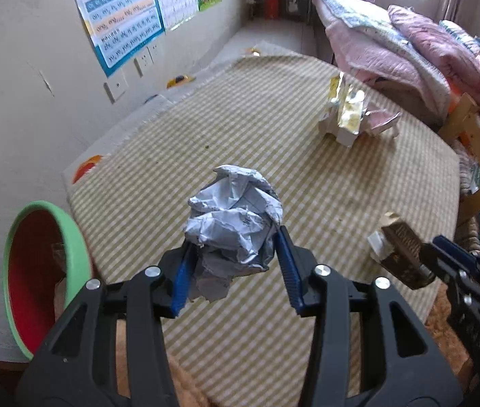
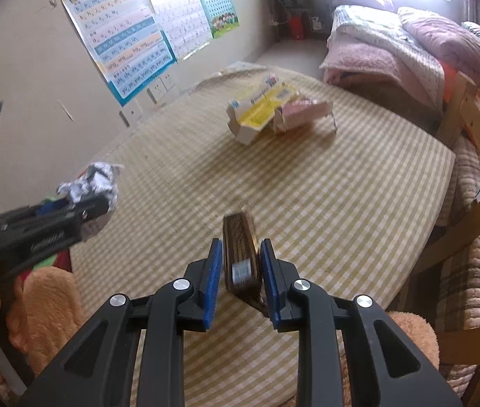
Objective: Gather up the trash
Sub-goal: 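Lift the crumpled paper with the left gripper and open the right gripper, releasing the brown box, then carry the crumpled white paper over the red bin with the left gripper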
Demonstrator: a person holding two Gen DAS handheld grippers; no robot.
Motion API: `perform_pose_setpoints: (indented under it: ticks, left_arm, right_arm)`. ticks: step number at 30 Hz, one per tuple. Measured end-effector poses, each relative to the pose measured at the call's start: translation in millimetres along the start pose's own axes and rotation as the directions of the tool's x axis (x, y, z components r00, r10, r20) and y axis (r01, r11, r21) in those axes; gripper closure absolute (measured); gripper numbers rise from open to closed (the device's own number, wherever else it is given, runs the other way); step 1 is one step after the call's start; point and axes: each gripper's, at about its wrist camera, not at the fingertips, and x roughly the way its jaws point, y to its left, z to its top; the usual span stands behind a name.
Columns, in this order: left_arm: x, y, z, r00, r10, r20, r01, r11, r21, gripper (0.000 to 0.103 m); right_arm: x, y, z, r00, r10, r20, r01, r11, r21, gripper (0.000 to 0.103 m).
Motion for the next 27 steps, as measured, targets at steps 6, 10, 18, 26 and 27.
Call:
perform_pose_setpoints:
  ticks: [6,10,18,26,27]
  left_arm:
    - [-37,6,-3,0.997,-0.007,0.079,0.008,1.0,-0.013,0.059]
    - [-56,13,-3,0.992,0.005,0.126,-0.002,1.0,-0.024,0.059]
    - [-80,36,-5,0.982,0.03,0.186,-0.018,0.998,-0.063,0.059]
    - [-92,65,-12,0.976,0.056,0.209,-0.031,0.992,-0.123,0.059]
    - [-93,67,-12,0.976,0.059,0.211,-0.032,0.991,-0.126,0.059]
  right_arm:
    - [-26,24,11,0.999,0.012,0.052,-0.01,0.999,-0.039,0.08]
    - [-41,42,17,0.996,0.025,0.083,-0.019,0.997,-0.074,0.08]
    - [-59,75,24,0.991,0.042,0.124,-0.024,0.99,-0.14,0.08]
    - [-61,93,26,0.991,0.044,0.129,-0.021,0.985,-0.171,0.08]
    - [-61,95,27,0.991,0.045,0.128,-0.022,0.985,-0.174,0.08]
